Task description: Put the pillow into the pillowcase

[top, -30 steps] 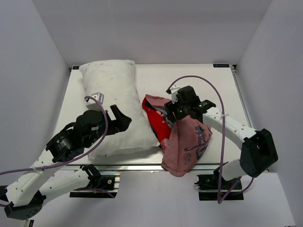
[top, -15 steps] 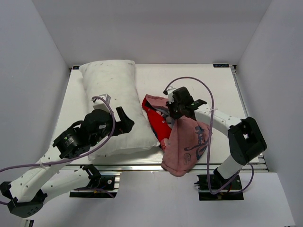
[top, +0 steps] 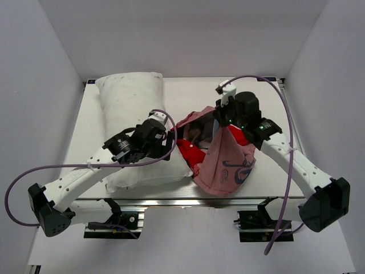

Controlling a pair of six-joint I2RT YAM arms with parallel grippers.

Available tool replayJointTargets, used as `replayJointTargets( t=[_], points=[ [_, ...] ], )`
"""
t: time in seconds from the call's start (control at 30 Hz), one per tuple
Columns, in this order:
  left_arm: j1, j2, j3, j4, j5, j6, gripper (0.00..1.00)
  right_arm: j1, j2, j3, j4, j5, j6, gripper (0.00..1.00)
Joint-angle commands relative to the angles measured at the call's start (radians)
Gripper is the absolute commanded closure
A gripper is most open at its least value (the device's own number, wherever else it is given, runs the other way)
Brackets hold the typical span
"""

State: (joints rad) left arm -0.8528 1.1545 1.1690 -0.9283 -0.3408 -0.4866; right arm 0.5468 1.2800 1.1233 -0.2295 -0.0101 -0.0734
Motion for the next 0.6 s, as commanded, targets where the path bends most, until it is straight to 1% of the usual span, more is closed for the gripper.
replayJointTargets(
  t=[0.0, 0.1, 0.23, 0.4, 0.43, 0.57],
  points=[
    [-0.002, 0.017, 0.049, 0.037, -0.038, 0.207, 0.02, -0.036, -0.053, 0.036, 0.016, -0.042, 0.017, 1.00],
    [-0.002, 0.033, 0.041, 0.097, -0.052, 0.311, 0.02, -0.051, -0.082, 0.013, 0.009, -0.062, 0.026, 1.00],
    [0.000, 0.042, -0.020, 0.154, -0.038, 0.430, 0.02, -0.061, -0.125, -0.016, -0.002, -0.074, 0.040, 1.00],
    [-0.002, 0.066, -0.060, 0.144, -0.064, 0.483, 0.02, -0.108, -0.142, -0.023, -0.020, -0.093, 0.056, 1.00],
    [-0.002, 0.068, -0.065, 0.144, -0.087, 0.528, 0.02, -0.113, -0.145, -0.028, -0.024, -0.105, 0.060, 1.00],
    [-0.002, 0.086, -0.097, 0.163, -0.104, 0.588, 0.02, -0.120, -0.159, -0.046, -0.025, -0.117, 0.066, 1.00]
  ],
)
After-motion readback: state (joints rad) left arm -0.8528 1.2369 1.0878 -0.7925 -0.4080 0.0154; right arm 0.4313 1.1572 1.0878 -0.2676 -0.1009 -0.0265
